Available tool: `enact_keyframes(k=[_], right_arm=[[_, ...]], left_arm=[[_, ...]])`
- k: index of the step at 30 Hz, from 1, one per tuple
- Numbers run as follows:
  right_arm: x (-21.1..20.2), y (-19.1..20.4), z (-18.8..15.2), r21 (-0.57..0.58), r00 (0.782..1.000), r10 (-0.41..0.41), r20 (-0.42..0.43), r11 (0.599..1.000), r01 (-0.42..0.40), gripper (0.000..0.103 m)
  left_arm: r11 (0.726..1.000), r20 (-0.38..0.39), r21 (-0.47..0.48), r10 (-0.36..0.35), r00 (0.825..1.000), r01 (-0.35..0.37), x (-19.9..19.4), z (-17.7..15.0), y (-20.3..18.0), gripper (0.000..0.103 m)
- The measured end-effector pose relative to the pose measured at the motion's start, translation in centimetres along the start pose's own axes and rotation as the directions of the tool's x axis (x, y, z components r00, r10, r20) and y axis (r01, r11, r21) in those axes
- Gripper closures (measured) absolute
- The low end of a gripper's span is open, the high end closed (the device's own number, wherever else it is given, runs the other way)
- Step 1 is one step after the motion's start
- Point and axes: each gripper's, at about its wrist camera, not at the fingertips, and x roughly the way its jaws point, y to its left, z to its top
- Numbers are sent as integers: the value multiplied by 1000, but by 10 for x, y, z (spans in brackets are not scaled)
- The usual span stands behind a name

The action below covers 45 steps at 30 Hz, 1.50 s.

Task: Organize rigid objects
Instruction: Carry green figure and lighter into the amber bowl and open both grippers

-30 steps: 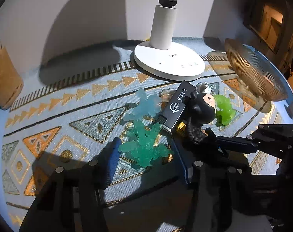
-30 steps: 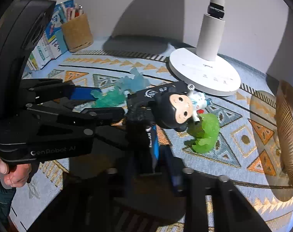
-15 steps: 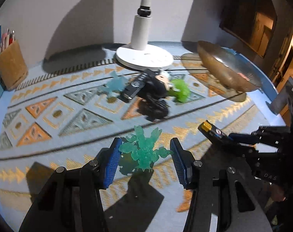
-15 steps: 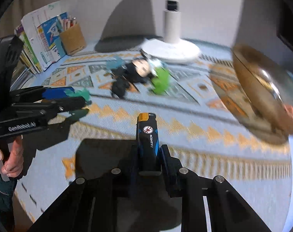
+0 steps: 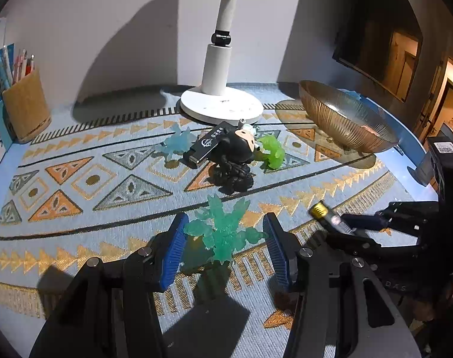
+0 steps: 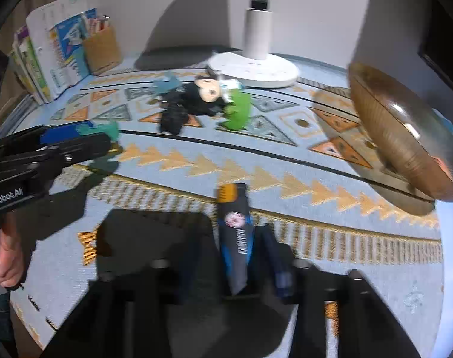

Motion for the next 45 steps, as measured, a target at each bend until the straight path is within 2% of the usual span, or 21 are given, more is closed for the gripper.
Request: enact_keyframes(k=[4, 9, 12, 14, 19, 21, 24, 26, 28, 30, 31, 33, 35, 36, 37, 40, 42, 45], right_arm=[[-1, 6, -2, -11, 1000, 11, 10, 1000, -11, 80], [-11, 3, -8, 48, 988, 151, 19, 987, -152, 80], [-22, -6, -6, 94, 979, 201, 45, 974, -205, 82], [-30, -11, -4, 112, 976, 207, 66, 971, -214, 90], [-50, -41, 3, 151, 976, 181, 120, 969, -198, 91], [-44, -49, 2, 145, 980, 180, 84, 971, -191, 90], [-27, -43, -5, 101, 963, 266, -35, 960, -261, 83], [-20, -33, -8, 50, 964, 257, -72, 966, -254, 68], [-12, -21, -7, 4, 969, 222, -109, 975, -223, 67], [-10, -11, -4, -37, 973, 201, -113, 978, -206, 67], [-8, -7, -2, -46, 968, 214, -129, 974, -221, 67], [-5, 1, 1, -88, 976, 169, -139, 979, -182, 67], [-3, 13, 2, -150, 985, 100, -142, 981, -122, 73], [-4, 19, 2, -166, 986, 91, -138, 980, -114, 81], [-5, 25, 2, -172, 984, 105, -141, 977, -129, 81], [-13, 31, 5, -149, 986, 125, -109, 979, -140, 81], [-29, 21, 12, -98, 985, 169, -43, 980, -173, 81], [-55, 0, 24, -48, 982, 183, 45, 982, -181, 81]], left_arm=[[1000, 9, 6, 4, 1000, -4, -1, 0, -2, 54], [1000, 21, -1, 6, 1000, -6, -5, 0, -3, 54], [1000, 30, 2, -3, 1000, 3, -10, 2, -7, 54], [1000, 50, 10, -18, 999, 18, -16, 6, -15, 54], [997, 82, 63, -39, 996, 34, -22, 20, -38, 54], [997, 73, 57, -50, 996, 45, -17, 21, -41, 54], [998, 51, 43, -58, 997, 56, -11, 18, -40, 54], [998, 41, 43, -52, 998, 51, -9, 16, -41, 54], [998, 38, 42, -52, 998, 50, -10, 15, -41, 54], [998, 40, 48, -53, 998, 51, -12, 14, -40, 54], [998, 38, 50, -51, 998, 49, -12, 14, -40, 54], [998, 36, 50, -51, 998, 49, -12, 14, -38, 54], [998, 37, 42, -55, 998, 54, -13, 14, -36, 54], [998, 37, 37, -58, 998, 57, -13, 14, -35, 54], [998, 38, 34, -57, 998, 55, -13, 15, -35, 54], [998, 48, 30, -56, 997, 54, -18, 18, -35, 54], [998, 59, 28, -65, 996, 64, -23, 25, -36, 54], [997, 85, 42, -65, 994, 62, -30, 39, -42, 54]])
